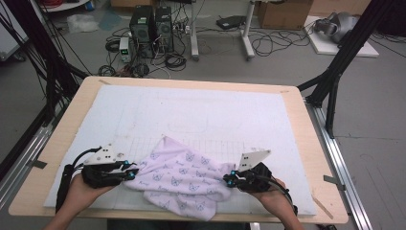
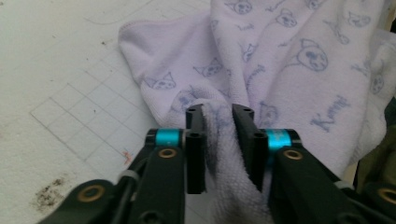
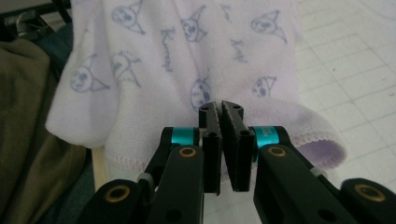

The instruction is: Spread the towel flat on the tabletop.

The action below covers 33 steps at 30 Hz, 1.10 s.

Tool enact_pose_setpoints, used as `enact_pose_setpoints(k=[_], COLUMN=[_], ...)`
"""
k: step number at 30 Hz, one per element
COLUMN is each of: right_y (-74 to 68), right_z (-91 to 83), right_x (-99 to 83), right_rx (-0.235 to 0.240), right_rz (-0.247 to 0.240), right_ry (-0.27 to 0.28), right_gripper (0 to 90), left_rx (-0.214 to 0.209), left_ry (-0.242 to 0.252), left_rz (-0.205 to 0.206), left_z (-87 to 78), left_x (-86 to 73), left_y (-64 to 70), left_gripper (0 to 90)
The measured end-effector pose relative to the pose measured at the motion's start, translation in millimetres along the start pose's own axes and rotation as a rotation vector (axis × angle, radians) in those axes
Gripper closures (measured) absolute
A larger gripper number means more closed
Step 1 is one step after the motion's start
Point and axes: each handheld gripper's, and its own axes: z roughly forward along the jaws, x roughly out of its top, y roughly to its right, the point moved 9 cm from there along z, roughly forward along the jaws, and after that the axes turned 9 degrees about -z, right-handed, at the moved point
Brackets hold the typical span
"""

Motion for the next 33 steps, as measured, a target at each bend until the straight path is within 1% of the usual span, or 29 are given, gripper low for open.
enact_pose_setpoints(k=[1,2,4,6,8,10,11,12,13,15,16,18,19,20,21,22,24,26,27,29,30,31,33], right_y=[2.9,6.6,16.7,28.0,36.4,43.1,44.9,46.1,46.2,45.9,45.1,44.1,43.3,42.2,40.9,40.6,41.8,44.0,45.9,50.7,53.1,56.8,63.8], right_z=[-3.0,-6.3,-9.8,-6.8,1.8,12.3,17.1,21.9,26.3,33.5,36.7,39.3,39.5,39.9,40.3,40.3,38.9,35.0,30.9,23.2,18.7,14.2,5.1], right_x=[4.7,9.8,18.7,22.0,19.1,10.7,6.4,2.2,-1.9,-6.9,-9.2,-9.4,-9.3,-8.8,-8.3,-7.9,-6.0,-1.8,1.8,8.4,12.1,15.8,24.2], right_rx=[-0.011,-0.018,-0.043,-0.066,-0.061,-0.065,-0.056,-0.045,-0.032,-0.024,-0.015,0.005,0.016,0.023,0.034,0.038,0.032,0.015,0.003,-0.023,-0.03,-0.049,-0.081], right_rz=[0.007,0.016,0.022,0.031,0.05,0.069,0.084,0.097,0.108,0.109,0.12,0.131,0.127,0.122,0.118,0.11,0.1,0.097,0.091,0.075,0.076,0.071,0.061], right_ry=[0.023,0.039,0.058,0.058,0.049,0.014,0.003,-0.01,-0.034,-0.052,-0.063,-0.05,-0.05,-0.05,-0.05,-0.051,-0.054,-0.041,-0.032,-0.013,0.0,0.009,0.03], right_gripper=[80.2,77.1,69.5,63.6,59.9,58.5,58.0,57.6,57.6,59.1,61.3,70.6,75.1,79.3,82.6,84.5,86.2,86.7,86.9,86.9,86.9,87.0,87.1], left_rx=[0.001,0.007,0.014,0.003,0.012,0.006,0.016,0.017,0.009,0.008,0.006,0.021,0.021,0.023,0.014,-0.003,0.038,0.056,0.067,0.09,0.097,0.108,0.144], left_ry=[0.015,0.025,0.053,0.089,0.083,0.06,0.042,0.024,0.003,-0.035,-0.059,-0.117,-0.143,-0.151,-0.142,-0.152,-0.158,-0.147,-0.133,-0.086,-0.065,-0.04,0.007], left_rz=[-0.007,-0.006,0.009,0.0,-0.004,-0.017,-0.011,-0.015,-0.019,-0.026,-0.038,-0.041,-0.043,-0.041,-0.048,-0.049,-0.017,-0.009,-0.002,-0.009,-0.013,-0.02,-0.021], left_z=[-0.6,-0.3,3.2,10.5,23.0,38.4,46.5,54.7,62.2,75.9,82.3,92.5,96.3,98.0,98.0,98.0,97.0,93.7,90.7,81.9,75.7,69.1,54.1], left_x=[7.0,14.3,28.2,39.5,44.2,44.3,42.7,40.8,38.2,32.4,28.5,19.8,15.8,14.2,15.3,15.5,17.5,20.1,22.4,29.7,33.7,38.0,46.2], left_y=[-2.9,-6.5,-13.8,-21.7,-31.3,-40.0,-43.6,-46.2,-47.9,-50.8,-52.4,-55.7,-55.9,-56.3,-54.8,-52.3,-50.2,-48.9,-49.4,-50.0,-50.8,-51.5,-54.2], left_gripper=[67.6,65.6,63.6,62.4,62.5,62.6,62.5,62.4,61.5,59.9,58.8,57.6,58.7,62.9,66.6,79.4,84.3,85.0,85.2,85.4,85.4,85.5,85.4])
